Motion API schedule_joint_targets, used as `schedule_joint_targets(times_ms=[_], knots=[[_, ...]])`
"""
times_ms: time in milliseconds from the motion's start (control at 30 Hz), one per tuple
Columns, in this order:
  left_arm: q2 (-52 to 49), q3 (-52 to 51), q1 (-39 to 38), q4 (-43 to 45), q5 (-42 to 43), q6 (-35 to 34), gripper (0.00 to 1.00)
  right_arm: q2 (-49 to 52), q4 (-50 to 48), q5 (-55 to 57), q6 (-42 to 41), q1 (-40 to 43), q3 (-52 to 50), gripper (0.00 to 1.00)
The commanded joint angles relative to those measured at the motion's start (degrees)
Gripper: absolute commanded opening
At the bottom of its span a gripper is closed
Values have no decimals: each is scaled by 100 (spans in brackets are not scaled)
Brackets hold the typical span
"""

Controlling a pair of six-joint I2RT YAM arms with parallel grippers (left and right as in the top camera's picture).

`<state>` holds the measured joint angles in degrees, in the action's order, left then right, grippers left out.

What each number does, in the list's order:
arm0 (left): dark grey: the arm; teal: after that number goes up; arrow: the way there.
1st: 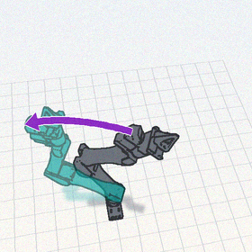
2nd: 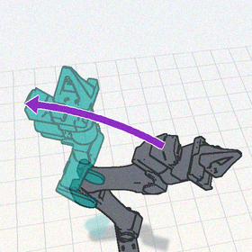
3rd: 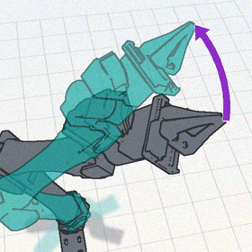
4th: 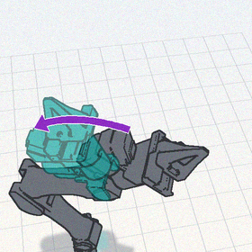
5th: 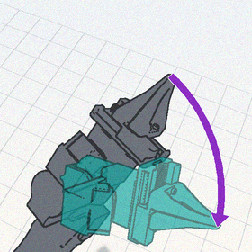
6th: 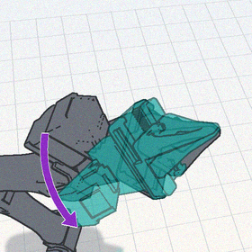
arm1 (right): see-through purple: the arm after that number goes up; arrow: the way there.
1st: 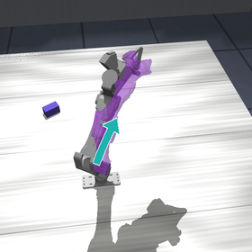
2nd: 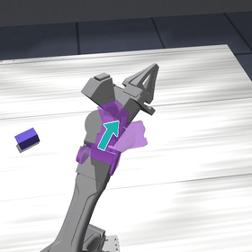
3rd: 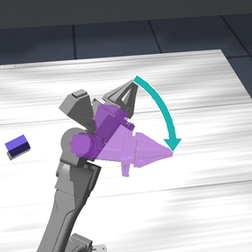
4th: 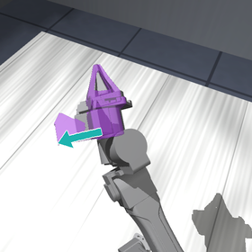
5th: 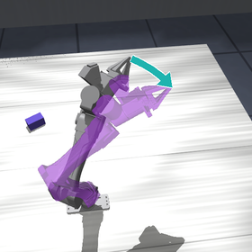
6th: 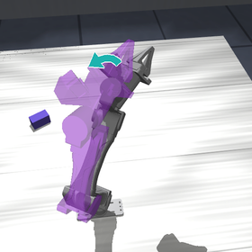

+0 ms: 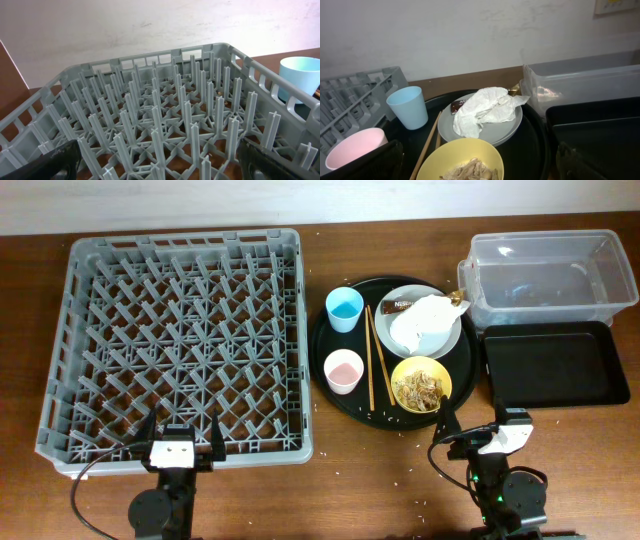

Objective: Sort waste into correct bins and load items into the dishwasher rack
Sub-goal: 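Move the right gripper toward the white plate with tissue and wrapper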

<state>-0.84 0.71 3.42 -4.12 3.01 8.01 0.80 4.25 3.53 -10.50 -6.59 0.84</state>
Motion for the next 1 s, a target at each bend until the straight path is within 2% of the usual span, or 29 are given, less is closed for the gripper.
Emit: schedule_joint_targets(times_ms=[0,367,533,600,700,867,933,967], knots=[[48,-20,39,-44,-28,111,99,-39,7,-9,22,-42,-52,99],[48,-20,39,-44,-28,111,99,-39,2,13,22,-42,-52,98],[48,-20,39,-44,-28,111,99,-39,-828,-24,22,-42,-48,98],[48,-20,39,-44,-28,111,99,-39,-782,-203,24,-42,177,98],[48,-20,39,-44,-28,111,99,35,-201,-205,55,-42,831,98],[48,-20,39,-44,-28,111,99,1174,243,-308,131,-44,1731,98],[48,-20,39,-44,-28,111,99,2249,378,-313,133,-44,2531,99],[48,-20,39,-44,-28,111,99,3250,817,-323,133,-44,3397,98]])
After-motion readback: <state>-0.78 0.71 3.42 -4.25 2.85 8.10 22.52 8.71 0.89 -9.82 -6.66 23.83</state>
